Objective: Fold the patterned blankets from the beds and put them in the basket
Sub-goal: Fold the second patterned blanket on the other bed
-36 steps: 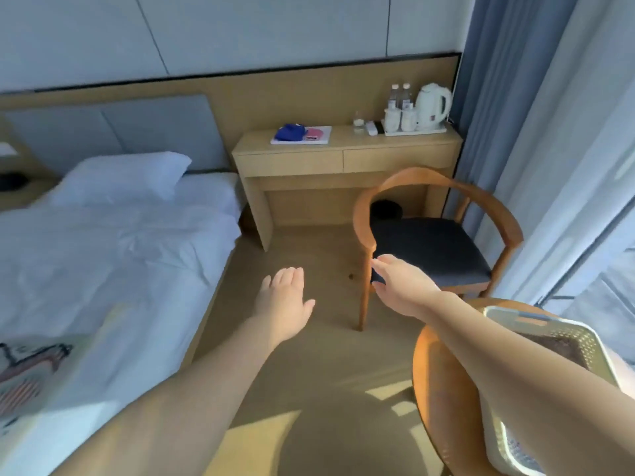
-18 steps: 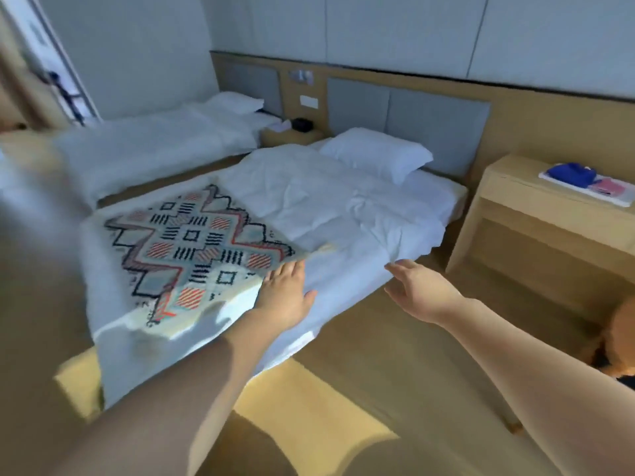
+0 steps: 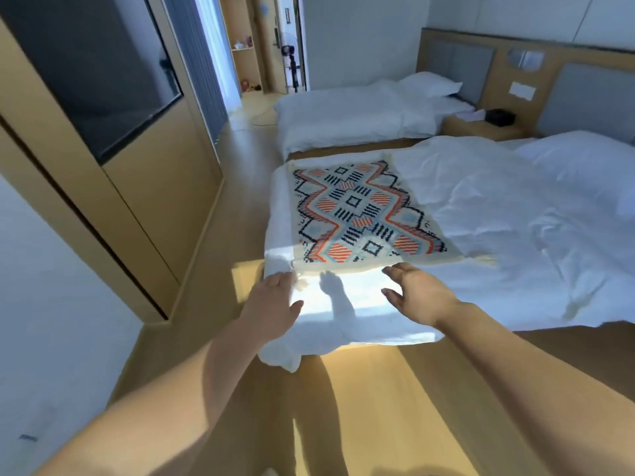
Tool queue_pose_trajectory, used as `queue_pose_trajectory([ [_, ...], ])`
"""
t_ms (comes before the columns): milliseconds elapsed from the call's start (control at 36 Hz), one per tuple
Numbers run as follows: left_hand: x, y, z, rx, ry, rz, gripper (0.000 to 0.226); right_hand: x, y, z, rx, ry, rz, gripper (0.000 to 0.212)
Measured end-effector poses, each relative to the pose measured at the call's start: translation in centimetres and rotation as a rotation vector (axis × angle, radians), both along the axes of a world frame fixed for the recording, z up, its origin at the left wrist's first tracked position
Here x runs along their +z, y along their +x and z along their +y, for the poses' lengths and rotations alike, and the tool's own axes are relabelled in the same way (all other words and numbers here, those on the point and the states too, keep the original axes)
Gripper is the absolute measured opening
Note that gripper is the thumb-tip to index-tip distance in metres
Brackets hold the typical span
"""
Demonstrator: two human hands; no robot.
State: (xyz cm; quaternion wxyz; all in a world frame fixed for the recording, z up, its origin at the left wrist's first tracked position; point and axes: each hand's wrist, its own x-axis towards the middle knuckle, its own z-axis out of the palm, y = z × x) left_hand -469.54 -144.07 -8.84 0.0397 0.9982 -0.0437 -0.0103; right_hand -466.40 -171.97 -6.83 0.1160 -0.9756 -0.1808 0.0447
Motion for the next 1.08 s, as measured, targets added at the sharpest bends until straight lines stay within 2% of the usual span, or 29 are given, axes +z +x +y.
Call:
queue_pose_trajectory([
  [167, -0.6, 0.7, 7.6, 0.041, -0.07, -0.027, 0.062, 0.4, 2.6, 7.7, 0.054, -0.044, -0.046, 0.053],
  [500, 1.0, 7.5, 27.7, -0.01, -0.062, -0.05, 0.063, 0.6, 10.3, 28.8, 0.086, -0.078, -0.098, 0.053],
  [667, 1.0, 11.2, 32.1, -0.039, -0.066, -0.044, 0.063, 1.0, 14.1, 32.8, 0.099, -0.063, -0.129, 0.048],
  [806, 0.7, 15.8, 34.2, -0.055, -0.066, -0.027, 0.064, 0.3, 18.0, 35.0, 0.063, -0.046, -0.054, 0.048],
  [1083, 0.1, 30.1, 33.6, -0.172, -0.034, 0.011, 0.064, -3.6, 30.4, 35.8, -0.042, 0.018, -0.045, 0.041],
])
